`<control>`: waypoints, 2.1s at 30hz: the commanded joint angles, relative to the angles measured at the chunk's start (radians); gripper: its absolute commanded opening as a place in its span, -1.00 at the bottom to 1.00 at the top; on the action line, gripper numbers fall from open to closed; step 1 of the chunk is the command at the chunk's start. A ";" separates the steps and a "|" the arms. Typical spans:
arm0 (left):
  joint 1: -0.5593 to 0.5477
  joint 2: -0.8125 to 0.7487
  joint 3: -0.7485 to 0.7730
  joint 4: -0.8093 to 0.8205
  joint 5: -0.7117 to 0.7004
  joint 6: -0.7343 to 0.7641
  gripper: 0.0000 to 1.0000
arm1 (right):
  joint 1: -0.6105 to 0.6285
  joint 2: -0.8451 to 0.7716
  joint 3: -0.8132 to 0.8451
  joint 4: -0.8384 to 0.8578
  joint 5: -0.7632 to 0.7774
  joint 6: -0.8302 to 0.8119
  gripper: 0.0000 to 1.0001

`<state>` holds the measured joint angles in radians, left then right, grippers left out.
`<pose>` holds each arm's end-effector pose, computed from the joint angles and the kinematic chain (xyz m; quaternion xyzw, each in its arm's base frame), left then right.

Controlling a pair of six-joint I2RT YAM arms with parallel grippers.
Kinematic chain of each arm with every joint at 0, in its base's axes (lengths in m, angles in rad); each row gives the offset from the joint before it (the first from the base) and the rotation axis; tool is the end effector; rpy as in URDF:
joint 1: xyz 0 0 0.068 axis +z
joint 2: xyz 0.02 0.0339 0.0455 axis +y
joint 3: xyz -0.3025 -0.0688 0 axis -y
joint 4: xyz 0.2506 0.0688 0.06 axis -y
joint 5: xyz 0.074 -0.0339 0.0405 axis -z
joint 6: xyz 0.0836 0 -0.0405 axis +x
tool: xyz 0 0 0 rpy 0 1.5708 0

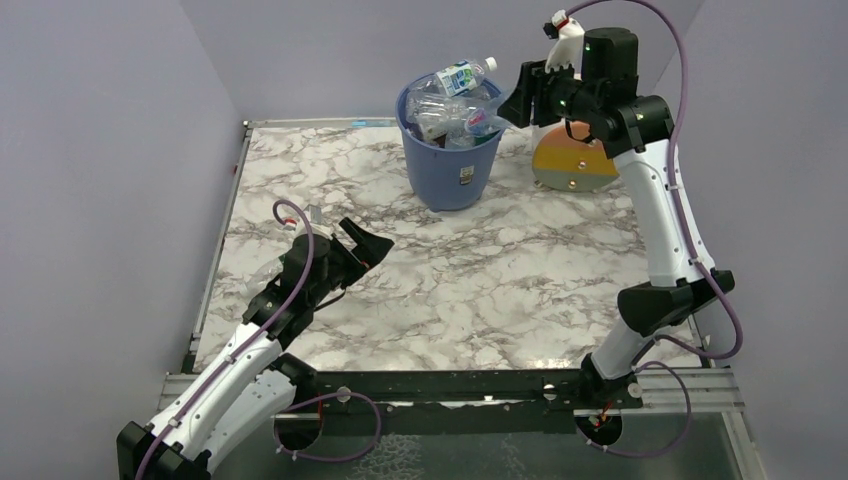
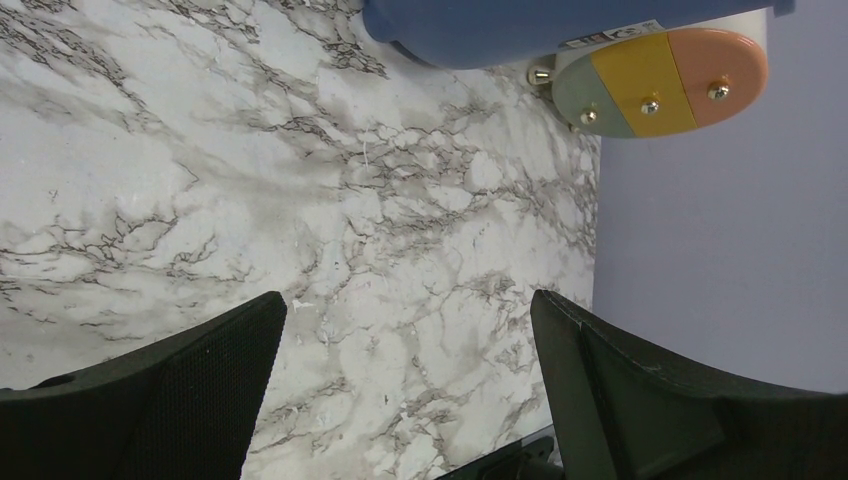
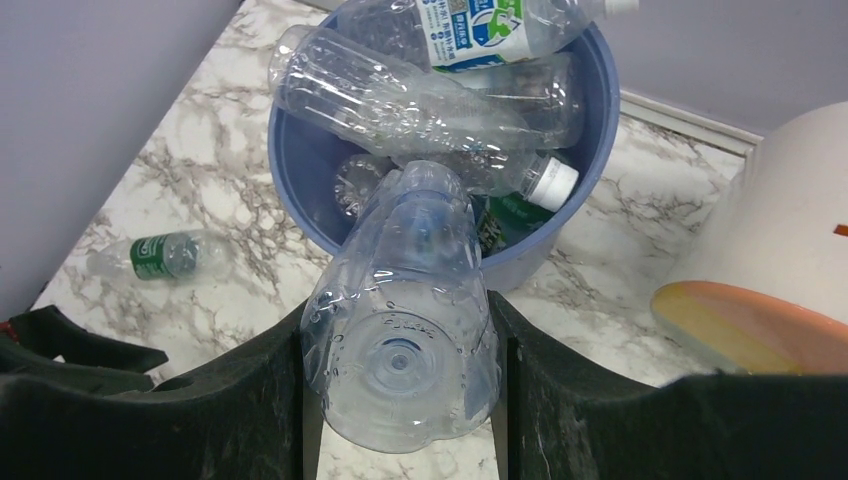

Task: Put the plastic bottles in the bin
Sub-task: Place the plastic bottle in the trash bin.

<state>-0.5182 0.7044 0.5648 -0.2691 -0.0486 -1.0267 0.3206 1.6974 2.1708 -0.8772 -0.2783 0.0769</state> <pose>0.1675 -0.0908 0.2713 -0.2231 0.8054 -0.3684 0.4072 0.3684 0.1465 0.5206 -0.1763 0.8111 0.2212 0.5120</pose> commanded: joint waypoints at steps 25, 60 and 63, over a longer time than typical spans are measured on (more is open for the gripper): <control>0.003 0.028 0.008 0.059 0.031 0.005 0.98 | -0.113 0.212 0.020 0.017 -0.201 0.007 0.21; 0.004 0.055 0.054 0.018 -0.016 0.062 0.98 | -0.114 -0.030 -0.203 0.215 -0.117 0.111 0.99; 0.014 0.081 0.086 -0.008 -0.022 0.078 0.98 | -0.114 -0.046 -0.210 0.213 -0.098 0.120 0.99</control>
<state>-0.5179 0.7673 0.5800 -0.2485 -0.0330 -0.9951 0.2062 1.6962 1.9774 -0.7029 -0.4278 0.1749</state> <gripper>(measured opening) 0.989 0.992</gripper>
